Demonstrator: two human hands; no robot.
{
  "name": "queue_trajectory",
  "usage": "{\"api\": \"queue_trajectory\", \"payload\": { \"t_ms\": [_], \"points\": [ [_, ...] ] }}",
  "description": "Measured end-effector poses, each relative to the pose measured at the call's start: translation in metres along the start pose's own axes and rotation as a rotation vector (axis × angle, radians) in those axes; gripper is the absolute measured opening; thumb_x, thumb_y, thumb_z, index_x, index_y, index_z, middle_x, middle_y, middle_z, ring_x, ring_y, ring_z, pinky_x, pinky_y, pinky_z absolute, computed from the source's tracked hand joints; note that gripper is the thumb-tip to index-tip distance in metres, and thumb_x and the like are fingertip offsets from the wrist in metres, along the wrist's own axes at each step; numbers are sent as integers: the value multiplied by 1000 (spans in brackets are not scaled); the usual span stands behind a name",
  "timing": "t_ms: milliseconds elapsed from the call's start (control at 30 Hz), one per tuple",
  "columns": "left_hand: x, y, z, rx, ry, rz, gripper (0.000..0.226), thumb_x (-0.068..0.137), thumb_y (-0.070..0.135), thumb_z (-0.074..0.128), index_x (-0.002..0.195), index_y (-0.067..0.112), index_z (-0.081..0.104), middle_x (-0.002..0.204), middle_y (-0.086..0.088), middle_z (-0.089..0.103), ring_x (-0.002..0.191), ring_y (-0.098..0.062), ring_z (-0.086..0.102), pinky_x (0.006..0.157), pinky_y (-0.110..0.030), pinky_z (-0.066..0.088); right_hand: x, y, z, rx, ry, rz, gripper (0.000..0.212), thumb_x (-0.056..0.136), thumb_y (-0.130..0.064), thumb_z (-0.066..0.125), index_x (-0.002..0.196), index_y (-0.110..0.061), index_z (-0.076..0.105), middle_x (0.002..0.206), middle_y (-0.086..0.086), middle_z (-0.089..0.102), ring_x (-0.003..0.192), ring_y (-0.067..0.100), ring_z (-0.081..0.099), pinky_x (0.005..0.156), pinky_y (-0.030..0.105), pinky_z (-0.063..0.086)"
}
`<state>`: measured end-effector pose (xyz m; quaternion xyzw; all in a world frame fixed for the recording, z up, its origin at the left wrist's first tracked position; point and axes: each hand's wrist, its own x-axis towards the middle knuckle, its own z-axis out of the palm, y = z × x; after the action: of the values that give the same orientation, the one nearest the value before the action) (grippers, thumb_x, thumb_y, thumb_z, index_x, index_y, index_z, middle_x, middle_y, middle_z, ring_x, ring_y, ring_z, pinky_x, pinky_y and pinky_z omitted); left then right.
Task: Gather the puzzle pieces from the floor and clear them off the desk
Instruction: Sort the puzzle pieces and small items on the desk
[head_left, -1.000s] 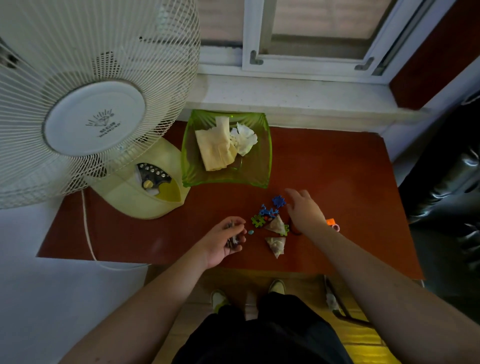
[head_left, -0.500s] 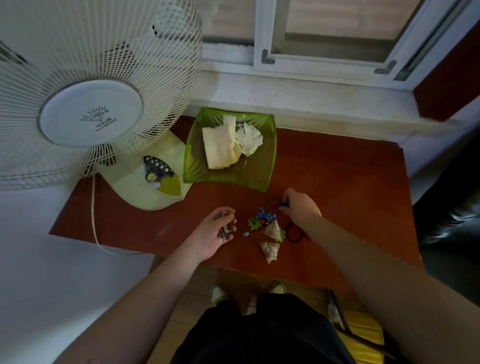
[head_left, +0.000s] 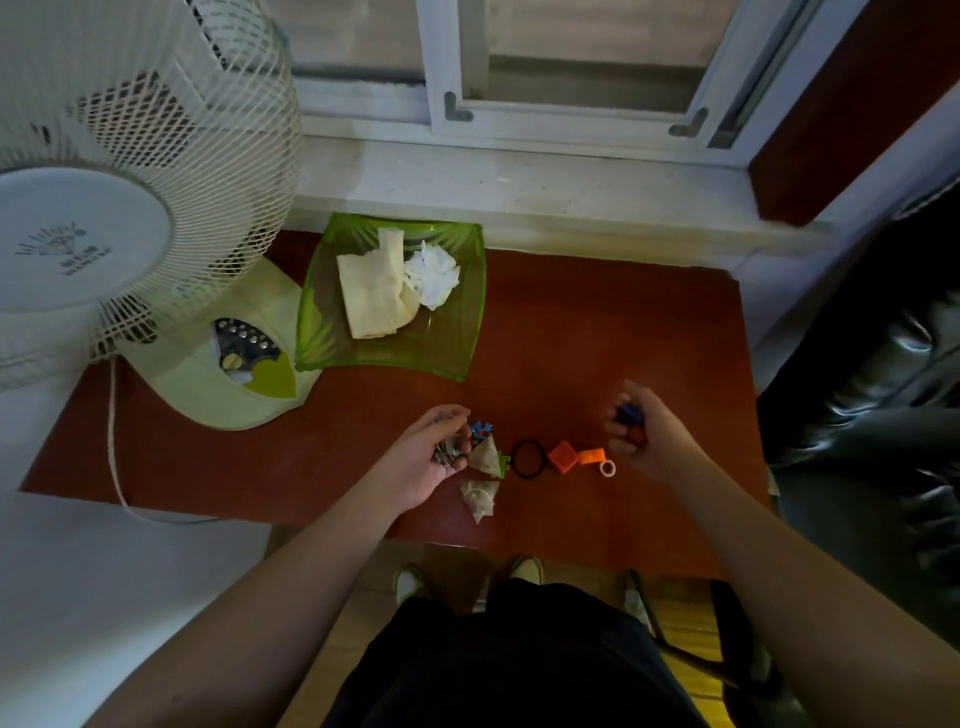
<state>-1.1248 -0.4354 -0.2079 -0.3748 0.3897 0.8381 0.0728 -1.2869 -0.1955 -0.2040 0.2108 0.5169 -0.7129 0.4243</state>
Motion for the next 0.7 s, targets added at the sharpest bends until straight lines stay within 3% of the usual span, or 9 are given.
{"api": "queue_trajectory", "payload": {
  "t_ms": [67, 167, 233, 367, 433, 533, 700],
  "points": [
    [2, 0, 5, 9, -3, -11, 8, 95, 9, 52, 100, 11, 59, 81, -6, 55, 70, -19, 52, 63, -30, 41, -12, 3, -3, -201, 42, -7, 29, 96, -37, 54, 87, -10, 53, 68, 4, 52, 41, 7, 41, 34, 17, 28],
    [5, -1, 10, 13, 0, -26, 8, 96, 9, 52, 101, 11, 59, 83, -7, 55, 69, -18, 51, 60, -29, 42, -26, 6, 2, -718, 38, -154, 23, 99, -27, 52, 105, -7, 62, 75, 1, 62, 40, 2, 48, 38, 15, 36],
    [6, -2, 11, 6, 9, -25, 8, 96, 9, 52, 100, 11, 59, 81, -6, 55, 68, -17, 51, 59, -28, 41, -27, 9, 5, -1083, 33, -286, 17, 98, -24, 53, 110, -18, 65, 81, -3, 68, 49, 2, 55, 45, 15, 43],
    [5, -4, 8, -12, 21, -22, 9, 96, 10, 51, 98, 12, 59, 80, -5, 56, 68, -16, 51, 59, -27, 40, -27, 24, 16, -1778, 131, -399, 36, 94, -49, 51, 119, -24, 58, 101, 0, 68, 79, 16, 66, 62, 30, 53],
    [4, -5, 5, -15, 30, -14, 9, 96, 10, 51, 98, 12, 60, 79, -5, 56, 68, -16, 51, 58, -27, 40, -28, 35, 25, -1953, 168, -409, 52, 91, -60, 48, 126, -21, 49, 112, 3, 63, 93, 24, 66, 62, 32, 51],
    [0, -8, 0, -18, 44, 2, 10, 96, 10, 51, 96, 13, 61, 78, -4, 56, 67, -15, 50, 60, -27, 38, -26, 45, 34, -2115, 194, -375, 66, 87, -66, 48, 129, -15, 44, 121, 6, 55, 96, 25, 65, 57, 30, 46],
    [-6, -11, -7, -52, 65, 17, 10, 96, 10, 51, 95, 13, 60, 76, -4, 55, 65, -16, 50, 59, -28, 36, -17, 48, 41, -2221, 204, -411, 55, 90, -57, 52, 127, -15, 48, 121, 7, 50, 92, 25, 65, 57, 31, 47]
  ]
}}
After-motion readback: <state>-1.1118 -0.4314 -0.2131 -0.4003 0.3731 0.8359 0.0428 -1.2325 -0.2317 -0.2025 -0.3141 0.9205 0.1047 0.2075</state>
